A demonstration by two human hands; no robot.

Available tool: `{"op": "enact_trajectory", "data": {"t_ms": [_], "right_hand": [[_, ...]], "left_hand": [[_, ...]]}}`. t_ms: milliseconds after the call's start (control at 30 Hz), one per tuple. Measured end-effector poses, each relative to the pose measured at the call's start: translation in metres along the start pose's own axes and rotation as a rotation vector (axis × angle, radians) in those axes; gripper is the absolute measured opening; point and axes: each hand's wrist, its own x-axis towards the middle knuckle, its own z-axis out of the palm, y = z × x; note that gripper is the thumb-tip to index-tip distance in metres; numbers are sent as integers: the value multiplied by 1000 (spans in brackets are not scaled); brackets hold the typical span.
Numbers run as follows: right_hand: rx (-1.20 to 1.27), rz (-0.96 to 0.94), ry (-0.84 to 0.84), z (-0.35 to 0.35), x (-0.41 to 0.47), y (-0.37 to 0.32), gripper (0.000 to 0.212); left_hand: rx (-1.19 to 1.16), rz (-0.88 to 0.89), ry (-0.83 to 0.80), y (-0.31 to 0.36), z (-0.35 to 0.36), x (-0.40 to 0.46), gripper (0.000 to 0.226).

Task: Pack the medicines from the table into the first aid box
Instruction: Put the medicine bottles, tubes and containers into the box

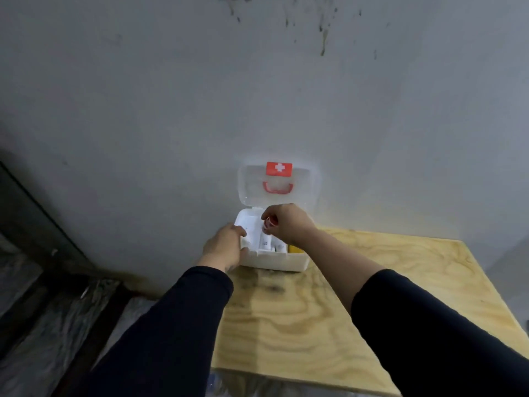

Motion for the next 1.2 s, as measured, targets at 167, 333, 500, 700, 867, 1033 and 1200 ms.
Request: {"op": "enact_trajectory", "data": {"t_ms": [167,333,500,700,867,1033,1200], "right_hand": [[-39,58,10,40,54,-17,29],[-61,127,-19,74,88,-18,30],[1,164,11,85,101,-20,31],[63,209,69,70,96,-16,42],[-4,216,135,72,84,-8,35],[-46,250,144,82,85,-5,34],[-142,242,148,88,90,-2,31]], "left_hand": [[-93,32,-53,-30,2,35,66],[-218,72,-142,-41,17,61,72],[-269,108,-166,-51,36,78,88],[-318,118,-173,-51,29,70,87],[-295,141,-175,-50,32,73,76],[-272,141,-161,-51,38,75,81],[-251,139,-164,-52,41,79,81]]}}
